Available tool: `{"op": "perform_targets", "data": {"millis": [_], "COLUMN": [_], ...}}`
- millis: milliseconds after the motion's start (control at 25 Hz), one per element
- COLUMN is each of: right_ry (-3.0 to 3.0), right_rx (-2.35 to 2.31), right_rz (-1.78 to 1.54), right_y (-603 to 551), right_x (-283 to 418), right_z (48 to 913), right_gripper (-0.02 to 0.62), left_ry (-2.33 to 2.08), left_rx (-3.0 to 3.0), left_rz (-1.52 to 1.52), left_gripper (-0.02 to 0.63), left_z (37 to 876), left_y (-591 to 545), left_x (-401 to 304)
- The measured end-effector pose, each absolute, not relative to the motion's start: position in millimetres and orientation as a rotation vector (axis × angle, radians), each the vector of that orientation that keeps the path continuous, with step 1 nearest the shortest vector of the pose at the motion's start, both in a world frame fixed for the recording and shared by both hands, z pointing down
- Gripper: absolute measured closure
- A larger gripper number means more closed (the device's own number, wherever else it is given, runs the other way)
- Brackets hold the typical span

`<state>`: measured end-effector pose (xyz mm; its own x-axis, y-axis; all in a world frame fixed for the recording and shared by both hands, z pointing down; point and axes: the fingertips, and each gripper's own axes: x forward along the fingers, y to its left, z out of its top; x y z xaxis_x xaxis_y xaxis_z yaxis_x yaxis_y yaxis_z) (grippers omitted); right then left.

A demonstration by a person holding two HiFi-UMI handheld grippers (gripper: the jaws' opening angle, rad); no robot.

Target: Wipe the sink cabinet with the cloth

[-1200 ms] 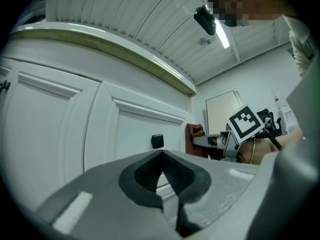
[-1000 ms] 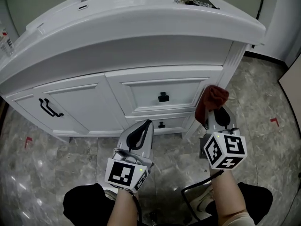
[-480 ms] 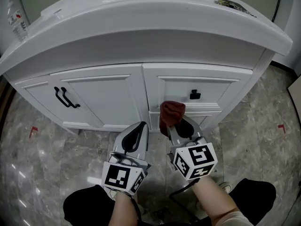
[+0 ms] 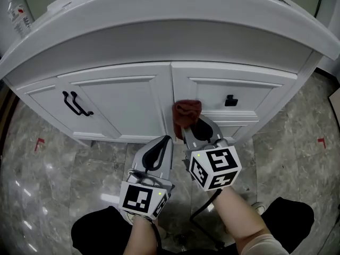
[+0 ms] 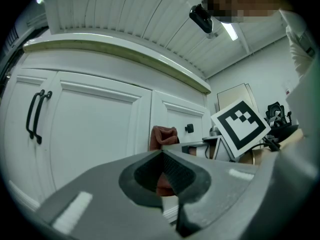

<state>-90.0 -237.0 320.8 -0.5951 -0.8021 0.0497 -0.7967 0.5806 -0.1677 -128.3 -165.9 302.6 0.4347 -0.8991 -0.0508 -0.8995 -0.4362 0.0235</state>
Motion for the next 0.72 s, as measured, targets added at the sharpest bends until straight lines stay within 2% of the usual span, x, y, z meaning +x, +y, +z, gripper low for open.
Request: {"op": "perform_targets", "data": {"millis": [320, 720], "right_ry": [2.695, 2.632], "right_rx": [-1.466, -1.603], "right_rz": [-0.319, -0.294], "right_y": [-245, -252], "right_x": [-37, 41], "right_z": [326, 321], "right_gripper": [0.517, 0.514], "left_ry": [1.611, 1.464], "left_rx": [-2.690, -2.768], "left_rz": [0.078, 0.066], "left_gripper": [0.606, 0.606], "left_z": [307, 311], "left_y": [-173, -184], "left_x": [-102, -31]}}
